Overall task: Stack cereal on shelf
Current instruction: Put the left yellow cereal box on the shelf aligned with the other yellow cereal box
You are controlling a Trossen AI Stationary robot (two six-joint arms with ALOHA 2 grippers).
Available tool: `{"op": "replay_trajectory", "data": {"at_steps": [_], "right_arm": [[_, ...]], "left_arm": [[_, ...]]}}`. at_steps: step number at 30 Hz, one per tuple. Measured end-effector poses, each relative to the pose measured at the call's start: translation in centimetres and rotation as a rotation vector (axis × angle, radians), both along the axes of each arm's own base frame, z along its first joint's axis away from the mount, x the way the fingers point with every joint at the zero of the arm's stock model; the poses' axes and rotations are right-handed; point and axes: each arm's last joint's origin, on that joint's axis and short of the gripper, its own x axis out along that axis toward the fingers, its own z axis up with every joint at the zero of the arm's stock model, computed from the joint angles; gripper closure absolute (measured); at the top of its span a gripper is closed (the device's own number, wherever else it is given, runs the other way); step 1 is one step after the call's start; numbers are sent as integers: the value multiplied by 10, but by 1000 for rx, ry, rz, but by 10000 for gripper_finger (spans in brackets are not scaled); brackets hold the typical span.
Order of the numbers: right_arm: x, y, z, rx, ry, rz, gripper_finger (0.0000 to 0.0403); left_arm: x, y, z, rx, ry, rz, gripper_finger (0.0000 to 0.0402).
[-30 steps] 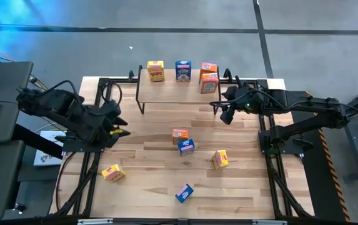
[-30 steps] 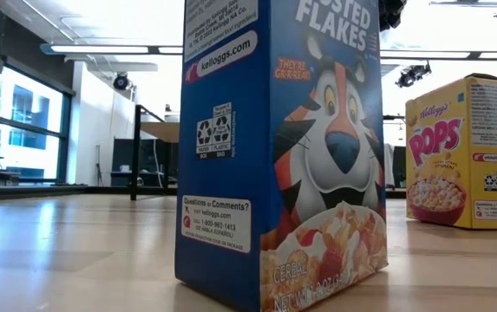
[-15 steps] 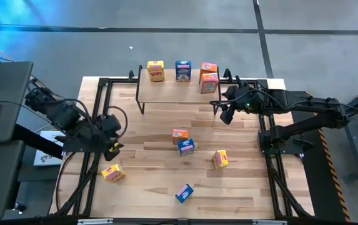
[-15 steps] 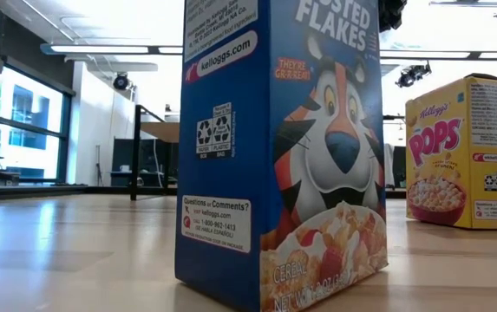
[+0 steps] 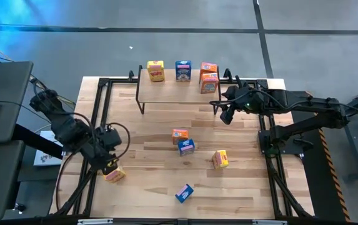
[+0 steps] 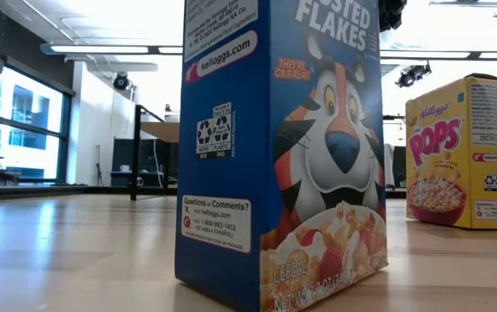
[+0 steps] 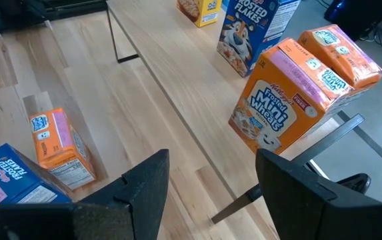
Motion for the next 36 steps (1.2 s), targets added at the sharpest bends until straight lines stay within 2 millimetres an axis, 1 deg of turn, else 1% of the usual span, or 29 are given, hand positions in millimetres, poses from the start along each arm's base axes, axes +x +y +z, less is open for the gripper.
{"op": "replay_trajectory", "data": {"at_steps": [3,9,16,22,28,31,36], "right_arm": [[0,0,0,0,0,0,185],[0,0,0,0,0,0,185],[0,0,0,0,0,1,185],[0,0,0,3,-2,-2,185],[0,0,0,5,-4,-3,185],[0,0,0,10,-4,2,185],[0,0,0,19,-7,6,185]], "left_arm": [[0,-5,-2,8,16,-56,178],[5,-18,-5,-24,-4,-79,178],[9,-36,-17,-15,57,-101,178],[10,-45,-25,15,107,-35,178],[0,-49,-33,88,197,59,178],[-4,-55,-33,77,189,59,178],[-10,-59,-33,71,191,97,178]]}}
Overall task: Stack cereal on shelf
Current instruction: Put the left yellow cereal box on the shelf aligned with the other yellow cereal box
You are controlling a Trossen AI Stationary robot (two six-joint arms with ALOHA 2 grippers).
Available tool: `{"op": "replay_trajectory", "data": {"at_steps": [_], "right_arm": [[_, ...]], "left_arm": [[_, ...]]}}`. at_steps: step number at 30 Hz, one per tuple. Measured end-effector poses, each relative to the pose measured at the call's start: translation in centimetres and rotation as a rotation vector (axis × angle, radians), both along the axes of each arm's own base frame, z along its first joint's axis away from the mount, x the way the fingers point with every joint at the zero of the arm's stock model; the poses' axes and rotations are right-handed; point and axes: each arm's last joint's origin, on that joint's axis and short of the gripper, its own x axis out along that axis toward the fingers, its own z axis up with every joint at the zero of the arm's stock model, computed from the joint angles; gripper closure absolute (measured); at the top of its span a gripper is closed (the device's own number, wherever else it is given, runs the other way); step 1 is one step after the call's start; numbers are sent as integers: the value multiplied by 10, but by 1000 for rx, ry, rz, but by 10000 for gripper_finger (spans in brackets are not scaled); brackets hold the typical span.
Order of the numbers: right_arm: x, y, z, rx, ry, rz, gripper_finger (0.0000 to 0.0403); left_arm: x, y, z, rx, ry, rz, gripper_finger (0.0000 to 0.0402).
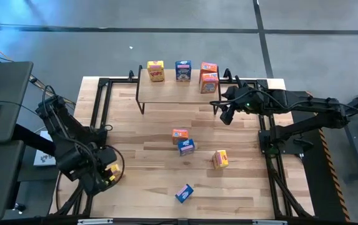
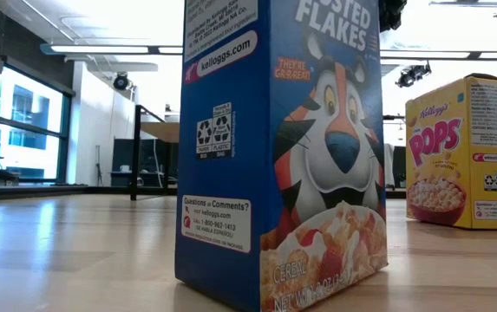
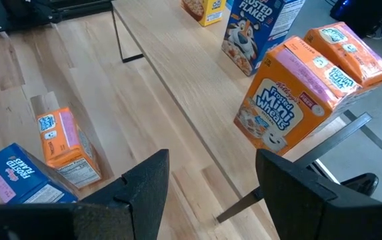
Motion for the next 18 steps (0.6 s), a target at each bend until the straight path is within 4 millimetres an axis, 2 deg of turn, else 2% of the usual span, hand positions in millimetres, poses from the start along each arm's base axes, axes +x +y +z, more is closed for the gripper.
{"op": "replay_trajectory", "data": {"at_steps": [11,18], "right_arm": [[0,0,0,16,-7,0,185],[0,0,0,14,-6,2,185]], "left_arm": [[-3,-2,-2,10,-13,13,178],[-6,-1,-34,46,90,-3,178]]}}
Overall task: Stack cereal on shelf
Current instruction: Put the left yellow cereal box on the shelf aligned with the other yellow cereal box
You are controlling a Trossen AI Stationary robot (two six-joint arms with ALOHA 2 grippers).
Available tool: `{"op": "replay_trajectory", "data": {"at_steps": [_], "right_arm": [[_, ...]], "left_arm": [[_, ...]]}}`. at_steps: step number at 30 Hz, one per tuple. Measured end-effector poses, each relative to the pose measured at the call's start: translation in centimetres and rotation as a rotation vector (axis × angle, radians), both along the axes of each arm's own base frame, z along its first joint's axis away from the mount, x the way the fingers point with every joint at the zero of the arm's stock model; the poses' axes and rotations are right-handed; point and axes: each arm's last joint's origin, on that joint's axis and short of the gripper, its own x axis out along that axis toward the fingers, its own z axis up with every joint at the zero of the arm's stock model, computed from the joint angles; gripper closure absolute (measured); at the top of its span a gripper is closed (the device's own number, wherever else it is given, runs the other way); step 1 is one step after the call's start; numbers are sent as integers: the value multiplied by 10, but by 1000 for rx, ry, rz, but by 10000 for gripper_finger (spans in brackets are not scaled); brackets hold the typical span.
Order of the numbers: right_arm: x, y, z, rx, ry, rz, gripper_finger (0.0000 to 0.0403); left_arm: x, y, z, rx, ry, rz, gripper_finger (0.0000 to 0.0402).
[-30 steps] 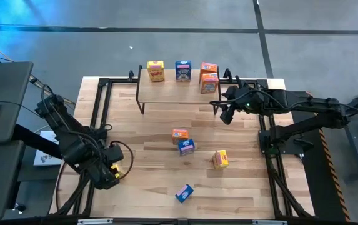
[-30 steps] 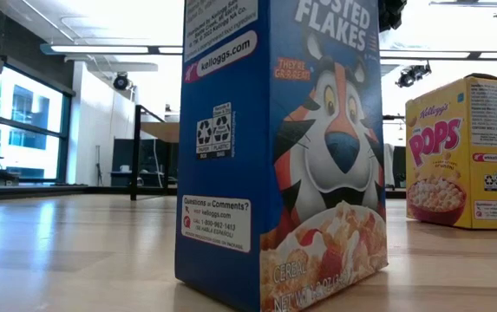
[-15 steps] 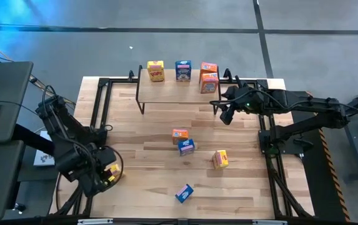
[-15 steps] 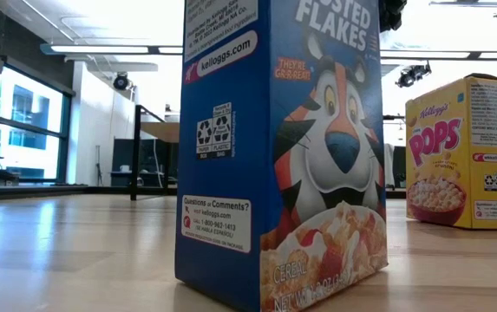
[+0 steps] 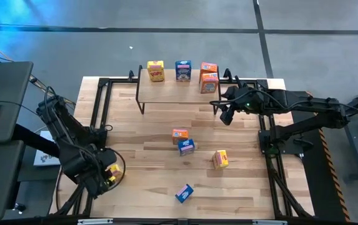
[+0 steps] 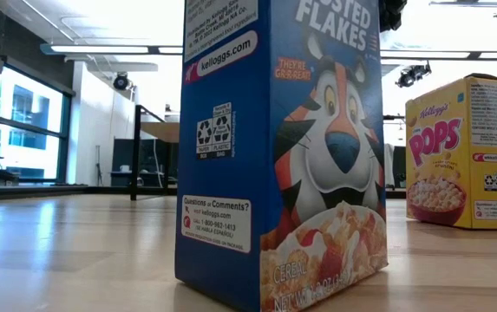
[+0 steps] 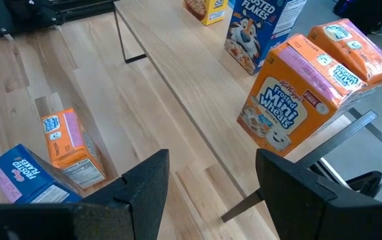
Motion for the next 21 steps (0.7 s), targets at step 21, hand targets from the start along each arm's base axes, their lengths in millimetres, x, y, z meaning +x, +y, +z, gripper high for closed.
{"op": "replay_trajectory", "data": {"at_steps": [21], "right_arm": [[1,0,1,-7,-11,5,185]], "left_arm": [[4,-5,-28,-42,-26,3,179]]}}
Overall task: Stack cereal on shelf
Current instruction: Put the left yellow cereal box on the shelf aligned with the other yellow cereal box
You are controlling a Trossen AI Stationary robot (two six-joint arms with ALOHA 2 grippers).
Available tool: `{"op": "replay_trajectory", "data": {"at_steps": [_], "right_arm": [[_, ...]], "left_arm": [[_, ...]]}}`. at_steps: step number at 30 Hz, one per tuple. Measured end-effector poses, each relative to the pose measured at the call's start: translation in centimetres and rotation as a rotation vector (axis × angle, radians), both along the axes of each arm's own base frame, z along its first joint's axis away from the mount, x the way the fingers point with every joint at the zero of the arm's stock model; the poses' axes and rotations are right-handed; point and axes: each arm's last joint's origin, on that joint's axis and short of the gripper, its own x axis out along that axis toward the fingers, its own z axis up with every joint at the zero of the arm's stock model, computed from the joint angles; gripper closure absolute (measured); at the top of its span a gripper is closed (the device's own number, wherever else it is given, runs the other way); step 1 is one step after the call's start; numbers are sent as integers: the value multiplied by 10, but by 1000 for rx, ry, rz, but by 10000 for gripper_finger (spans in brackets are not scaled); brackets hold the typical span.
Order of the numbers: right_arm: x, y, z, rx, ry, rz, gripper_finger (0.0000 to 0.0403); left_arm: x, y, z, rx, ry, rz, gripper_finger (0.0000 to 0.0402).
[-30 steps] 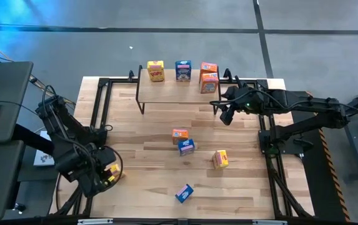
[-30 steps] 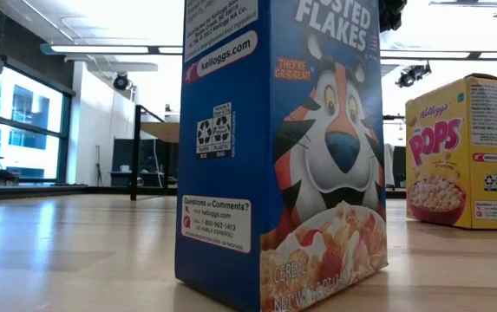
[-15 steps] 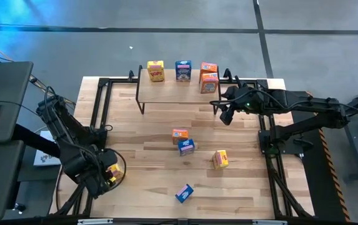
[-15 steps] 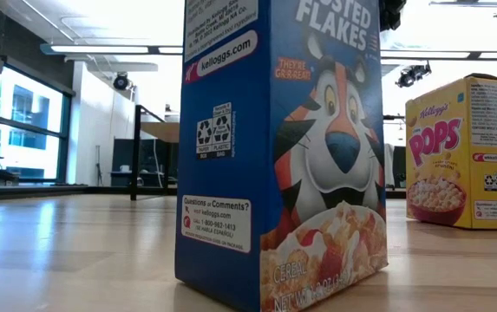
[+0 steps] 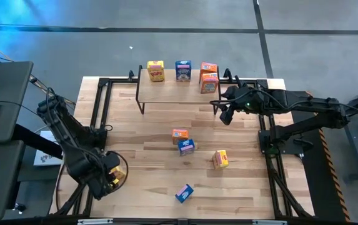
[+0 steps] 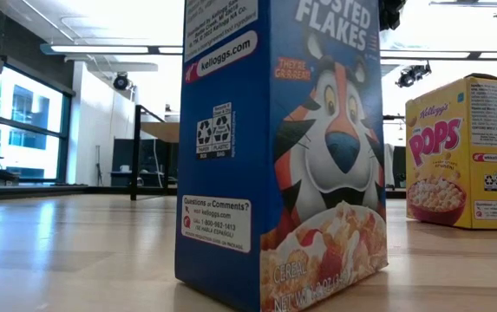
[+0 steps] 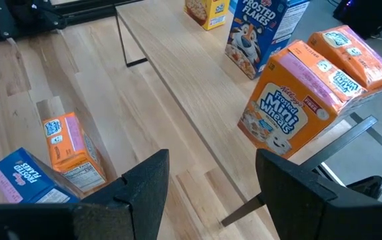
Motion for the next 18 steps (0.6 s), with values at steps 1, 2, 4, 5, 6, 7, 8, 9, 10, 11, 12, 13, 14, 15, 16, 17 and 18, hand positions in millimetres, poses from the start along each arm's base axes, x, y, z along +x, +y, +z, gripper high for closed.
{"op": "replay_trajectory", "data": {"at_steps": [1,2,4,5,6,7,8,9,10,11,12,13,14,15,16,17,18], "right_arm": [[0,0,0,0,0,-1,185],[0,0,0,0,0,-1,185],[0,0,0,0,0,0,185],[0,0,0,0,0,-1,185],[0,0,0,0,0,0,185],[0,0,0,0,0,0,185],[0,0,0,0,0,0,185],[0,0,0,0,0,-1,185],[0,0,0,0,0,-1,185],[0,0,0,-1,0,0,185],[0,0,0,-1,0,0,185],[0,0,0,-1,0,-1,185],[0,0,0,-1,0,0,185],[0,0,0,-3,2,1,185],[0,0,0,-6,4,4,185],[0,0,0,-9,5,8,185],[0,0,0,-11,4,8,185]], "left_arm": [[0,-1,-3,-8,1,0,179],[0,-1,-6,-14,0,0,179],[0,0,-10,-9,13,4,179],[-1,0,-13,-4,21,8,179],[-2,1,-14,1,30,13,179],[-2,2,-16,4,32,16,179],[-2,2,-17,6,33,17,179],[-2,2,-18,7,34,17,179],[-2,2,-19,4,32,18,179],[-2,1,-20,-3,27,18,179],[-1,0,-22,-13,20,18,179],[0,-1,-24,-25,12,18,179],[0,-2,-27,-37,4,18,179],[1,-2,-30,-47,-3,17,179],[1,-3,-33,-52,-5,17,179],[1,-3,-35,-56,-7,17,179],[1,-3,-36,-58,-9,17,179]]}}
